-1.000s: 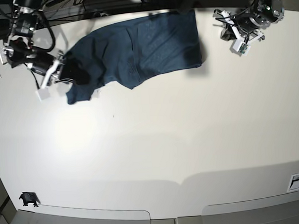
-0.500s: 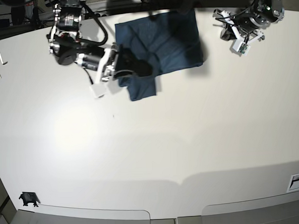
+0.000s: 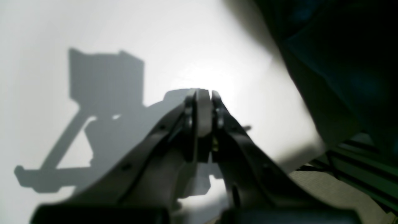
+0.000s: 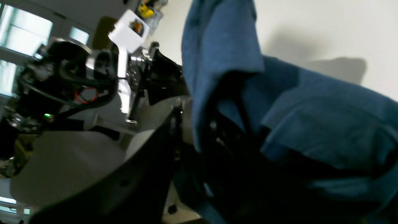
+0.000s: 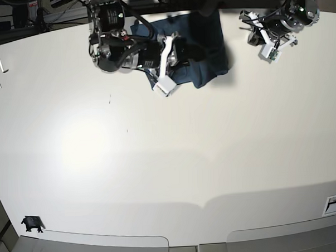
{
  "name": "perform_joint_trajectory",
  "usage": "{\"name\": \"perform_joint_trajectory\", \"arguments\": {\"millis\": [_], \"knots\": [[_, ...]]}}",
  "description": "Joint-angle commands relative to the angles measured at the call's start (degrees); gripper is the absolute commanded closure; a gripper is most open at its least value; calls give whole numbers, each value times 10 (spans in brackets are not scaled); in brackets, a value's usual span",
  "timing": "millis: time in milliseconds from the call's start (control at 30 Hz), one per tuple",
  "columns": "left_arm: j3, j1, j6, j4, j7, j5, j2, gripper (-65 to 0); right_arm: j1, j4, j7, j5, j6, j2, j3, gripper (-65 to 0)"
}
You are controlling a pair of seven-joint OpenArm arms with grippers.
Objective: Fold the T-shirt properly
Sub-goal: 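Grasp the collar end with the right gripper and fold it over the hem, then release the fold and withdraw the right gripper from the shirt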
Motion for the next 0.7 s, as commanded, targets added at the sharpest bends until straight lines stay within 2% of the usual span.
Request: {"name": "perform_joint_trajectory", "arguments": {"millis": [0, 133, 267, 500, 600, 667], "knots": [[-3, 0, -2, 7, -9, -6, -6, 0, 7, 10, 23, 6, 3, -9, -4, 0], [-3, 0, -2, 7, -9, -6, -6, 0, 7, 10, 60, -35, 3, -34, -6, 0], [-3, 0, -2, 7, -9, -6, -6, 0, 8, 10, 65, -38, 3, -52, -6, 0], [-3, 0, -2, 7, -9, -6, -6, 0, 8, 10, 64, -38, 3, -55, -6, 0], [-3, 0, -2, 7, -11, -6, -6, 0, 8, 10, 62, -37, 3, -55, -6, -145], [-3, 0, -2, 7, -11, -6, -6, 0, 8, 10, 57, -19, 3, -55, -6, -193]]}}
